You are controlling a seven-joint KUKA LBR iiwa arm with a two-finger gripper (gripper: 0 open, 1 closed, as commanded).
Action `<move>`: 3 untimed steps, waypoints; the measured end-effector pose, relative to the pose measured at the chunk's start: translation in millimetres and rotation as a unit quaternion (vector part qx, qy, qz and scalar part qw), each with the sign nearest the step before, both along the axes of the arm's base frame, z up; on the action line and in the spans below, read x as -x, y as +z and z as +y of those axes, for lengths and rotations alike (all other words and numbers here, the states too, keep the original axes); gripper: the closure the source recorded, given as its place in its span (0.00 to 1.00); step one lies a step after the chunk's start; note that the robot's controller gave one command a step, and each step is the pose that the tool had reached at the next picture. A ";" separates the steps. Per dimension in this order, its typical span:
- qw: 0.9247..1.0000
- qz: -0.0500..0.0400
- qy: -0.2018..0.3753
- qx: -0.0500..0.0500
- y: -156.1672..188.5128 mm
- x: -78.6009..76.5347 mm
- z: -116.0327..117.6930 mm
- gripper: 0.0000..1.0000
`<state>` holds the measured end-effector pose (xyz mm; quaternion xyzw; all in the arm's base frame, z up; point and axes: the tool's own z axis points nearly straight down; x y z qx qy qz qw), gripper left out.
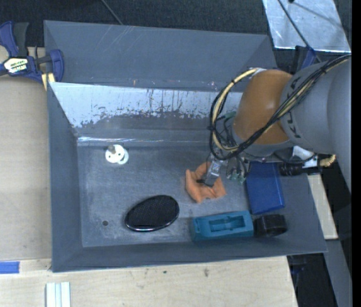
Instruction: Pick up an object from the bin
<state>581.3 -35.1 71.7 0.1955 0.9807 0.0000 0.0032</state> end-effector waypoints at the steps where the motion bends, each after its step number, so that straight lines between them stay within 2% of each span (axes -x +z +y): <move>1: 1.000 0.000 0.000 0.000 1.8 0.2 0.0 1.00; 2: 1.000 0.004 0.000 0.000 10.9 2.0 0.1 1.00; 3: 1.000 0.003 0.000 0.000 30.3 1.5 -0.1 1.00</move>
Offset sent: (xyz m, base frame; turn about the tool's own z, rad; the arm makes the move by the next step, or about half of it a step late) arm 0.0000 0.0002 0.0696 0.0000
